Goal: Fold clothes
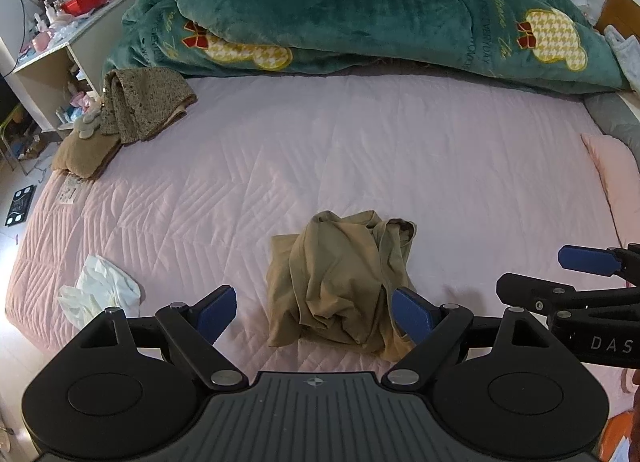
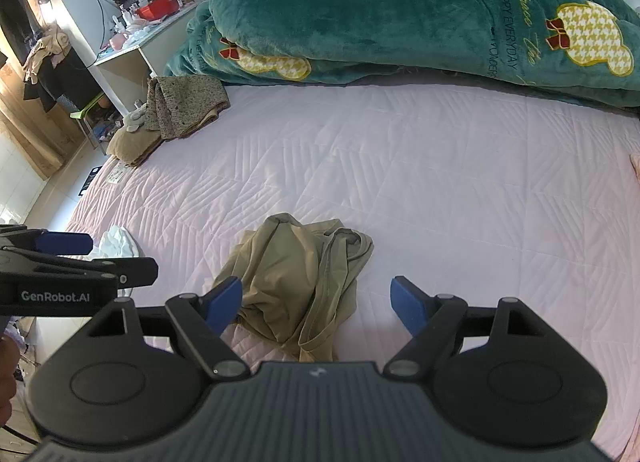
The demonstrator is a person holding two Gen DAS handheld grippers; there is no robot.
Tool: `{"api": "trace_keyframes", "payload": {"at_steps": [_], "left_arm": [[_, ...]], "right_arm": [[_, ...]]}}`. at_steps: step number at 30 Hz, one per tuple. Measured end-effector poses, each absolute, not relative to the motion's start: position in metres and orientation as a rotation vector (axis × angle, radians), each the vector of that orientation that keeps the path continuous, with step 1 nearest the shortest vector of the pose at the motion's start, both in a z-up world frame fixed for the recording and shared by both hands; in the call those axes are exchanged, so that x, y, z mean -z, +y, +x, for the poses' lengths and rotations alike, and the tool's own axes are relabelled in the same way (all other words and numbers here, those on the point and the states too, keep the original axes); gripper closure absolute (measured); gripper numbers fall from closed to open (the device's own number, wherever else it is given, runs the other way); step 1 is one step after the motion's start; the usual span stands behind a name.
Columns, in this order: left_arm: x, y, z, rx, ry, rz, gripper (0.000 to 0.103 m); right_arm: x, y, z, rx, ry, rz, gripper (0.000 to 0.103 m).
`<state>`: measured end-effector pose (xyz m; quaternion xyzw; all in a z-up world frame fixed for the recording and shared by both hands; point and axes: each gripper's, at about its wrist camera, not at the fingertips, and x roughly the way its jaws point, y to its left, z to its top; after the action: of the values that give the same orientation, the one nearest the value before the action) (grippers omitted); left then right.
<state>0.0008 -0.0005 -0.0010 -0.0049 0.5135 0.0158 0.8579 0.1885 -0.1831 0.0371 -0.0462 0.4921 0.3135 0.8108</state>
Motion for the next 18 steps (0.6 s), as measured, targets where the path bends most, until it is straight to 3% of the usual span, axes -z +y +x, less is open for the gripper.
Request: {"api": "trace_keyframes", "payload": {"at_steps": [18], "left_arm": [[0.0001, 0.0016, -0.0012, -0.045, 1.084, -0.009, 0.017]], "right_arm": [[-0.0379, -0.1854, 0.1867, -0.669, 1.044, -0.098, 0.021]]}}
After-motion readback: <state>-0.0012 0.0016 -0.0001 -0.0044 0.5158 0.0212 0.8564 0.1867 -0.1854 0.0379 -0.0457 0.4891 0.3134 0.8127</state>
